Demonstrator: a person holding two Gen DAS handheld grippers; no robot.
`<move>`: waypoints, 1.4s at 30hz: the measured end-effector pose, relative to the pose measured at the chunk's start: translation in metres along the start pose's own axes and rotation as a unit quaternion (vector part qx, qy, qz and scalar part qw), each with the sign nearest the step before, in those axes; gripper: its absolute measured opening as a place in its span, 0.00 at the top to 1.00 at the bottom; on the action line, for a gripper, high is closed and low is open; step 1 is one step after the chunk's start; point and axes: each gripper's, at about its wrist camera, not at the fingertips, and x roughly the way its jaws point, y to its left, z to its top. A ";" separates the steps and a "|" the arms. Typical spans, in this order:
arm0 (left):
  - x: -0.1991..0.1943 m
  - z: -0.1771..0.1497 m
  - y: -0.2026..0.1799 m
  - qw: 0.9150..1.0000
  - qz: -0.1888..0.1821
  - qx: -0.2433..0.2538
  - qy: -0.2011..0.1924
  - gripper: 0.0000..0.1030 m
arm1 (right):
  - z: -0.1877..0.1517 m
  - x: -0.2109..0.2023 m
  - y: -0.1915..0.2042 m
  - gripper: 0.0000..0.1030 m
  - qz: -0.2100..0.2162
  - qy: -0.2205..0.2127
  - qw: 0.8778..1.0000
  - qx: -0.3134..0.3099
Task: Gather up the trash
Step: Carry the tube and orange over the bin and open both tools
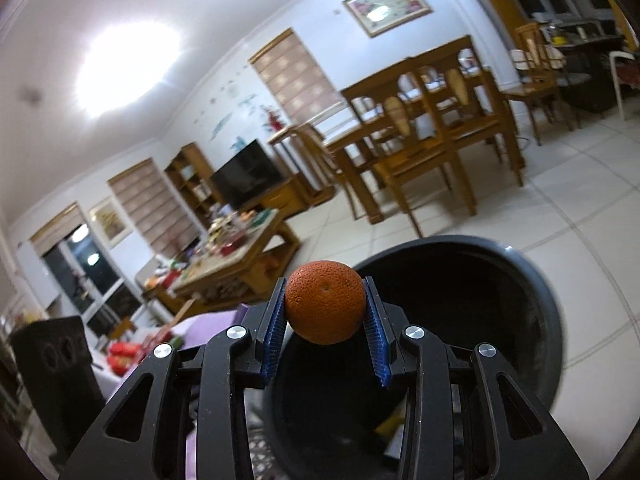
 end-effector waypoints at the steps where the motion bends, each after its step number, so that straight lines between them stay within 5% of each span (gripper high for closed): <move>1: 0.009 -0.001 -0.003 1.000 0.000 -0.002 0.009 0.76 | 0.002 0.000 -0.008 0.64 -0.005 -0.001 1.000 0.003; 14: 0.068 -0.002 0.002 0.995 0.014 -0.028 0.096 0.76 | -0.007 0.057 -0.048 0.64 -0.049 0.067 0.996 0.014; 33: 0.081 -0.005 -0.013 0.992 0.026 0.004 0.127 0.76 | -0.019 0.088 -0.046 0.64 -0.106 0.144 0.984 -0.009; 42: 0.081 -0.005 -0.017 0.992 0.019 0.017 0.124 0.75 | -0.019 0.088 -0.048 0.63 -0.097 0.135 0.986 -0.009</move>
